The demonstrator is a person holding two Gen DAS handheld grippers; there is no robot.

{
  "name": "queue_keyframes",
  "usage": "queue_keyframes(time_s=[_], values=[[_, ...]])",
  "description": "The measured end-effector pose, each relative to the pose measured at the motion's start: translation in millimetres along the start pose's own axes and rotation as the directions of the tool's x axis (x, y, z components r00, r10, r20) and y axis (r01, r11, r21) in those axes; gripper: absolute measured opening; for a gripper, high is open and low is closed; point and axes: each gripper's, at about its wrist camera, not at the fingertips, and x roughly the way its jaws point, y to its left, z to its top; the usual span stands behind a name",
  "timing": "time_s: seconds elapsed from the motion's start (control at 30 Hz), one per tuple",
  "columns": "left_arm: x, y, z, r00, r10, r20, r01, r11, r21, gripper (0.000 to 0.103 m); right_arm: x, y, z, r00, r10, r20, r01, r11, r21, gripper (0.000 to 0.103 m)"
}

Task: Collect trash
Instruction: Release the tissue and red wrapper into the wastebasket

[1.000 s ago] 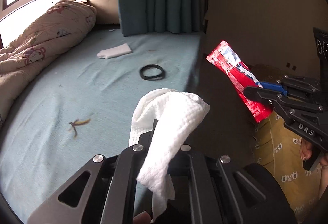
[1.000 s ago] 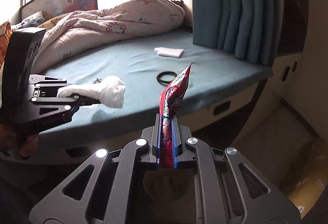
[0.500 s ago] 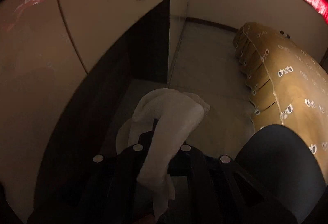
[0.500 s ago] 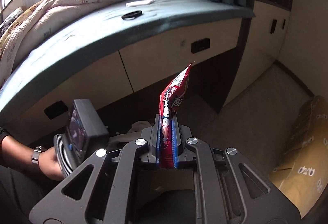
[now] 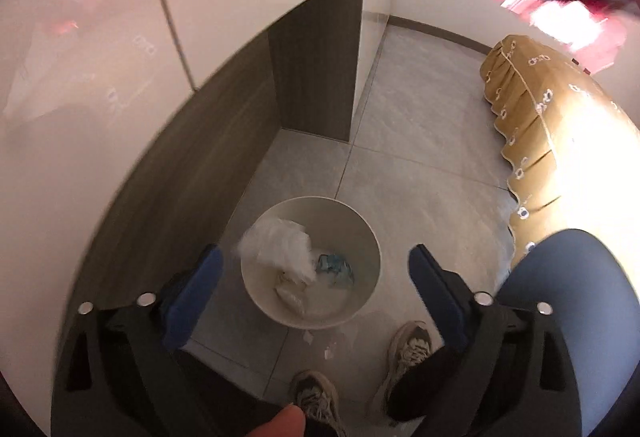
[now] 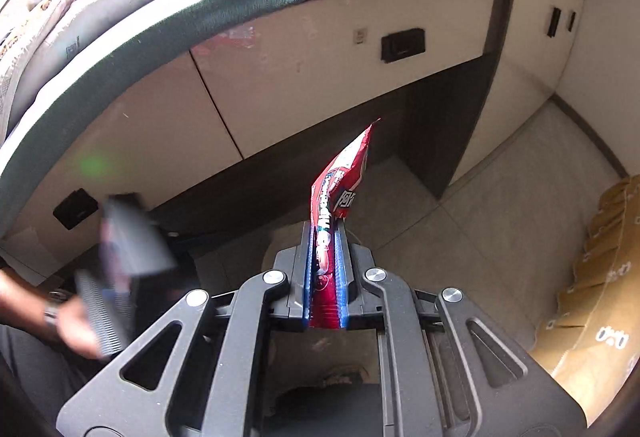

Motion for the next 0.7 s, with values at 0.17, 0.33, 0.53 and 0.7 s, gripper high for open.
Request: queue_keyframes(time_s=[0.17, 0.33, 0.53, 0.7], values=[[-63.3, -0.6, 3.9, 0.994, -0.036, 0.107, 0.028, 0.997, 0.077, 0.097, 67.5, -10.1, -21.6, 0.988, 0.046, -0.148, -0.039, 0.998, 0.052, 0.009], [-117.1, 12.6, 7.5, 0.983, -0.009, 0.183, 0.002, 0.999, 0.039, 0.097, 132.7, 6.3, -35.6, 0.969, 0.055, -0.239, -0.048, 0.998, 0.038, 0.066], [-152.7, 34.1, 16.7, 0.983, 0.002, 0.183, 0.006, 0.999, -0.041, 0.097, 116.5, 1.6, -25.9, 0.985, -0.004, -0.170, 0.024, 0.993, 0.113, 0.094], [-194.5, 46.7, 24.1, 0.966, 0.056, 0.253, -0.057, 0.998, -0.005, 0.097, 56.3, -0.7, -15.3, 0.997, -0.021, -0.068, 0.030, 0.990, 0.140, 0.094]])
